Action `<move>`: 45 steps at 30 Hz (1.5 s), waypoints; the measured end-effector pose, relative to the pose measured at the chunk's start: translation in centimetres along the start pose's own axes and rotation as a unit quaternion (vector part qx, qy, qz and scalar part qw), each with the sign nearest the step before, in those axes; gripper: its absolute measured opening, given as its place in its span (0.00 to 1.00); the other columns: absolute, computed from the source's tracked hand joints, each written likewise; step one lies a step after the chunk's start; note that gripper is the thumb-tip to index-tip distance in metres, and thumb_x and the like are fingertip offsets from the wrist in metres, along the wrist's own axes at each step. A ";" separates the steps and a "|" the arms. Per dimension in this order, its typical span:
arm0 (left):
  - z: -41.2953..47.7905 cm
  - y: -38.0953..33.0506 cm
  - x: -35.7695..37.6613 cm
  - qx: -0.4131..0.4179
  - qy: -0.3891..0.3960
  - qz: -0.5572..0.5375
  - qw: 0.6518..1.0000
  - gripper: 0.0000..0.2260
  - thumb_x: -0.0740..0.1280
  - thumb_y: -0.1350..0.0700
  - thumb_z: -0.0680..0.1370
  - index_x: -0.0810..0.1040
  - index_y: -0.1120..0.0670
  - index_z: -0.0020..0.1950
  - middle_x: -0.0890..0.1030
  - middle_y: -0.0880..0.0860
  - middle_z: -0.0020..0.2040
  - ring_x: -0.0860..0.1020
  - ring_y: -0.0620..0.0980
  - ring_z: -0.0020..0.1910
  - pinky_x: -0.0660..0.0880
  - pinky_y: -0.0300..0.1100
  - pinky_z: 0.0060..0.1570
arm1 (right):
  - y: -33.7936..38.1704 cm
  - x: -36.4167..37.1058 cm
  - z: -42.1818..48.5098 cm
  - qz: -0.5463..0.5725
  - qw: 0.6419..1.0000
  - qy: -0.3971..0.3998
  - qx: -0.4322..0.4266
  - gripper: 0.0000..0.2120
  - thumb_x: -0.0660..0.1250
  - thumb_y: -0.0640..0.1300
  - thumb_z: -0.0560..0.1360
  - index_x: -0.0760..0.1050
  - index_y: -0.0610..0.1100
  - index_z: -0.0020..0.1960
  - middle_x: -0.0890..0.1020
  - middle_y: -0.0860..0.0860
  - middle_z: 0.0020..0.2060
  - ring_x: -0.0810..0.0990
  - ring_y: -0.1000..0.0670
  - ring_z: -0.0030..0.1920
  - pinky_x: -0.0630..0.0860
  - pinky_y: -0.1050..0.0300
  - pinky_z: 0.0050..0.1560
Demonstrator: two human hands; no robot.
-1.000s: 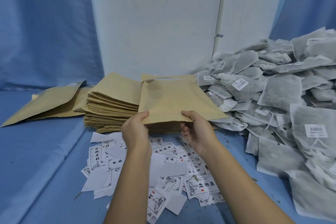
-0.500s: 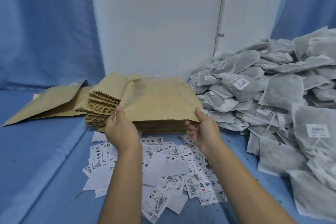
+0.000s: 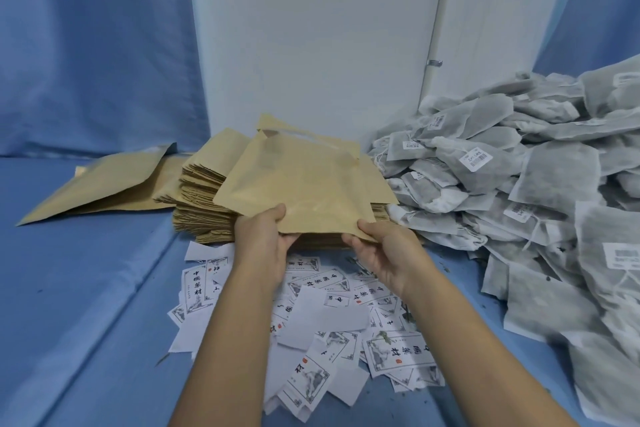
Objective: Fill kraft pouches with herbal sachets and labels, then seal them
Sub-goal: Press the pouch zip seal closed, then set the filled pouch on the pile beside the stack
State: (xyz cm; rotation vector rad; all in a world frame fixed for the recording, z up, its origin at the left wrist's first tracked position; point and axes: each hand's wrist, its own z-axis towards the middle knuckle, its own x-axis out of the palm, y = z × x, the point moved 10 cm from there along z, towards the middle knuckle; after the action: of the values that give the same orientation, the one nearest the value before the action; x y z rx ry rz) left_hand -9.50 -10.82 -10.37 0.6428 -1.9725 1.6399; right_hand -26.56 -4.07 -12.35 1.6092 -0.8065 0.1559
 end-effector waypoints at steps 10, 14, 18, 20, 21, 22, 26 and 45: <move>2.2 -10.2 -4.5 0.107 -0.008 -0.157 0.982 0.17 0.59 0.69 0.79 0.70 0.56 0.67 0.78 0.57 0.58 0.78 0.56 0.56 0.79 0.50 0.44 | -2.5 14.0 0.0 0.028 0.993 0.115 0.021 0.23 0.59 0.33 0.80 0.59 0.42 0.73 0.78 0.38 0.50 0.83 0.48 0.29 0.75 0.64 0.22; 4.3 -15.5 -6.7 0.148 0.027 -0.194 0.969 0.10 0.59 0.66 0.80 0.73 0.59 0.59 0.79 0.55 0.50 0.79 0.50 0.49 0.79 0.44 0.50 | -4.8 23.1 0.8 0.085 0.981 0.171 0.037 0.21 0.53 0.32 0.81 0.59 0.41 0.73 0.75 0.36 0.59 0.82 0.45 0.27 0.78 0.61 0.25; 7.7 -18.4 -10.2 0.150 -0.038 -0.126 0.980 0.08 0.56 0.66 0.82 0.73 0.57 0.53 0.78 0.53 0.48 0.78 0.47 0.44 0.77 0.44 0.52 | -8.2 28.8 2.4 0.078 0.983 0.160 0.047 0.20 0.48 0.33 0.83 0.60 0.42 0.73 0.73 0.37 0.63 0.79 0.43 0.34 0.77 0.62 0.23; 9.7 -19.2 -11.9 0.142 -0.058 -0.119 0.981 0.12 0.53 0.66 0.82 0.70 0.59 0.63 0.77 0.56 0.55 0.78 0.50 0.47 0.77 0.43 0.44 | -10.0 30.7 3.6 0.078 0.983 0.152 0.062 0.21 0.47 0.33 0.83 0.59 0.44 0.74 0.74 0.39 0.60 0.80 0.41 0.38 0.77 0.62 0.23; 10.6 -19.5 -12.8 0.137 -0.068 -0.121 0.981 0.14 0.52 0.66 0.82 0.68 0.60 0.67 0.76 0.57 0.58 0.77 0.50 0.47 0.76 0.40 0.40 | -10.9 31.6 4.3 0.075 0.983 0.149 0.071 0.21 0.46 0.32 0.83 0.59 0.45 0.74 0.75 0.40 0.56 0.81 0.38 0.44 0.77 0.62 0.24; 11.5 -19.7 -13.6 0.132 -0.083 -0.130 0.979 0.15 0.51 0.66 0.82 0.67 0.60 0.68 0.75 0.57 0.61 0.77 0.50 0.46 0.76 0.38 0.37 | -11.7 32.4 4.9 0.068 0.984 0.147 0.079 0.22 0.45 0.32 0.82 0.59 0.46 0.73 0.74 0.42 0.53 0.81 0.36 0.52 0.77 0.62 0.24; 15.3 -18.4 -16.7 0.077 -0.123 -0.114 0.983 0.15 0.51 0.63 0.83 0.67 0.61 0.69 0.75 0.58 0.62 0.80 0.50 0.50 0.75 0.34 0.41 | -14.1 33.9 7.5 0.013 0.992 0.092 0.087 0.27 0.45 0.28 0.79 0.56 0.48 0.73 0.70 0.42 0.59 0.82 0.41 0.50 0.75 0.64 0.25; 13.2 -14.6 -15.2 0.004 -0.123 -0.104 0.987 0.09 0.55 0.64 0.81 0.71 0.58 0.44 0.75 0.58 0.42 0.77 0.42 0.27 0.70 0.36 0.32 | -14.2 35.1 5.2 0.109 0.970 0.189 0.110 0.11 0.56 0.27 0.76 0.66 0.42 0.45 0.66 0.48 0.39 0.65 0.53 0.34 0.65 0.65 0.33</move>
State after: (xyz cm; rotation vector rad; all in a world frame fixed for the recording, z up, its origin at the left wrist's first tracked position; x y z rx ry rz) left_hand 10.51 -25.57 -11.12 1.0606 -1.9882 1.5020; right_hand 6.02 -23.23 -6.57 1.6237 -0.6818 0.7098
